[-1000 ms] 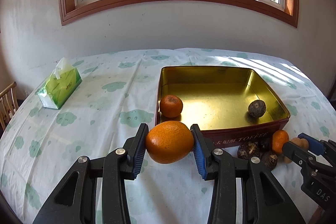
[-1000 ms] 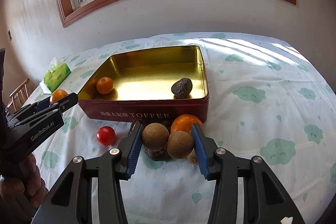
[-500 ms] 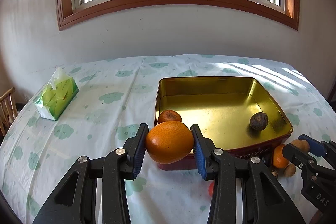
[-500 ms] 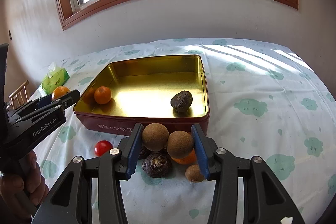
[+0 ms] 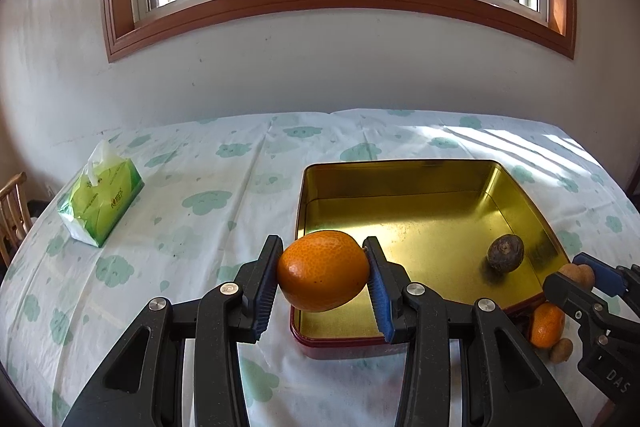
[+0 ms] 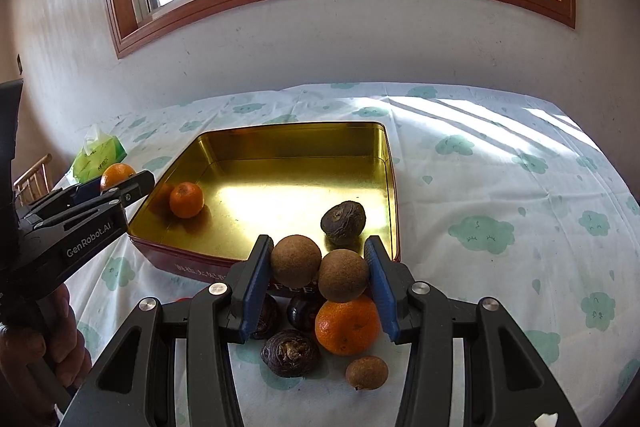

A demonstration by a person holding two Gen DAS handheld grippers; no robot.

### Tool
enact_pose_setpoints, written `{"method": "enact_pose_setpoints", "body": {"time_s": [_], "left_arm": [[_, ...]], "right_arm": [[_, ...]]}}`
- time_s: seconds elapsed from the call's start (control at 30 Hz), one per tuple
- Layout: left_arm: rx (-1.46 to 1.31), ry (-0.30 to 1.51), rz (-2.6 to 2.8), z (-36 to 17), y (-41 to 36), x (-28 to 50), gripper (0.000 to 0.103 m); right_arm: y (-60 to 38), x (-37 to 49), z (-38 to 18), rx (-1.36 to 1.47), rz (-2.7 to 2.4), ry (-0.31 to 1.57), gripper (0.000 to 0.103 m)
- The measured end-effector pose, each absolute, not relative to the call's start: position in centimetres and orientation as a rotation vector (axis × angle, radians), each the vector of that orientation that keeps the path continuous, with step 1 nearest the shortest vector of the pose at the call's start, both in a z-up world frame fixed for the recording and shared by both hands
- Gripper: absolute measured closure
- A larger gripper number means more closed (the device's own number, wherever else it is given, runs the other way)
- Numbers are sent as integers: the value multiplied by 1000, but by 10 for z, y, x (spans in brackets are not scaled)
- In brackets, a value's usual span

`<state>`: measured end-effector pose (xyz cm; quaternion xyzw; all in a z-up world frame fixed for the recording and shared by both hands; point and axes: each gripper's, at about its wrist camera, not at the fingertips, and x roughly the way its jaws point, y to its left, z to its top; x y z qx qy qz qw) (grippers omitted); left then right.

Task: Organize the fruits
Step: 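Carry both held fruits over the tin and open both tools to release them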

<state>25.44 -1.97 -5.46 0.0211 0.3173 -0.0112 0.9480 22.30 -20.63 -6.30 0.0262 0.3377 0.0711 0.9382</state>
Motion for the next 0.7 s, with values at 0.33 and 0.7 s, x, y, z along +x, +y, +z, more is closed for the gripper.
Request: {"method": "enact_pose_setpoints", "body": {"time_s": [0.33,0.7], "left_arm": [[46,646,-18,-56,-20,273,61],[45,661,-18,-64,-21,287,61]], "right_arm": [[-206,243,-68,49,149,699,59],[-203,262,-75,39,162,717,59]]}}
